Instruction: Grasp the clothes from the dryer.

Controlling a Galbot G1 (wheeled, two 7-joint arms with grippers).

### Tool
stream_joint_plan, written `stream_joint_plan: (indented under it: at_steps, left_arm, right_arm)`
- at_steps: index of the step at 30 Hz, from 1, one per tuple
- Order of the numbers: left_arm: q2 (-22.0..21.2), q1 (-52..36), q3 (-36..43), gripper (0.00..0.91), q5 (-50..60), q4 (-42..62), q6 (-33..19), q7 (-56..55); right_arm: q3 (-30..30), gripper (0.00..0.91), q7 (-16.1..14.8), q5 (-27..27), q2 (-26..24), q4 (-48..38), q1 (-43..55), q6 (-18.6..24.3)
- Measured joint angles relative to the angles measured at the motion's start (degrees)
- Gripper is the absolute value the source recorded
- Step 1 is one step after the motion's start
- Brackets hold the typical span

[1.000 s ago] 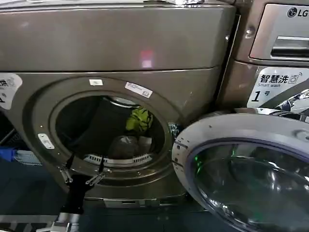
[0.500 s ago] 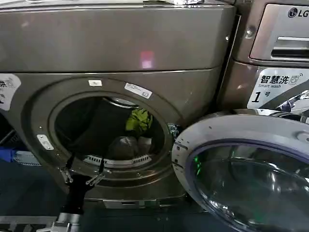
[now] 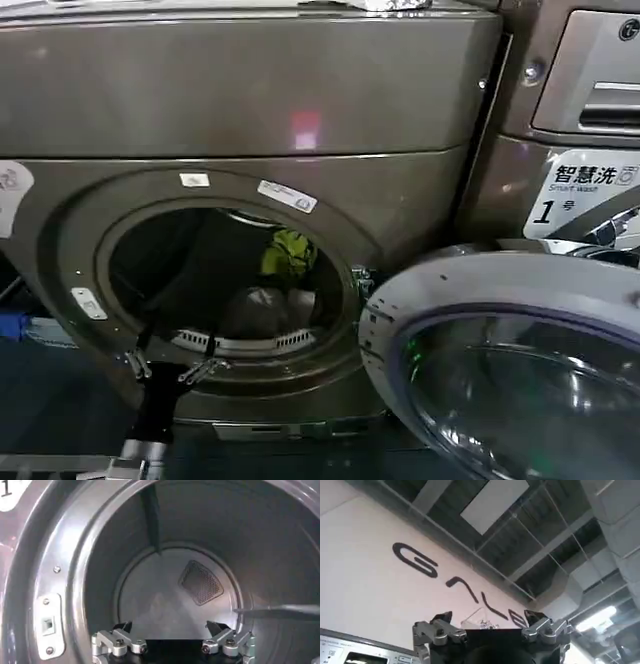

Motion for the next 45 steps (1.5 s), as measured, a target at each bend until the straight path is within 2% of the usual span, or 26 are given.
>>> stream_joint_plan:
  at_steps: [10, 21, 45]
  left_arm:
    - [2.0, -2.7, 2.0, 0.907, -1.9, -0.6, 4.2, -2.7]
    - [5.7, -7.8, 7.9, 0.907, -5.5, 1.6, 9.7, -8.7]
    - [12.4, -27.1, 21.0, 0.907, -17.6, 13.1, 16.9, -15.4]
  right_arm:
    - [-0.3, 0.907, 0.0, -0.2, 0.1, -0.1, 0.0, 0.0]
    - [0.0, 0.907, 0.1, 0.0, 0.3, 0.0, -0.6, 0.0]
    - [0.5, 0.907, 0.1, 1.0, 1.0, 0.8, -1.9, 0.2]
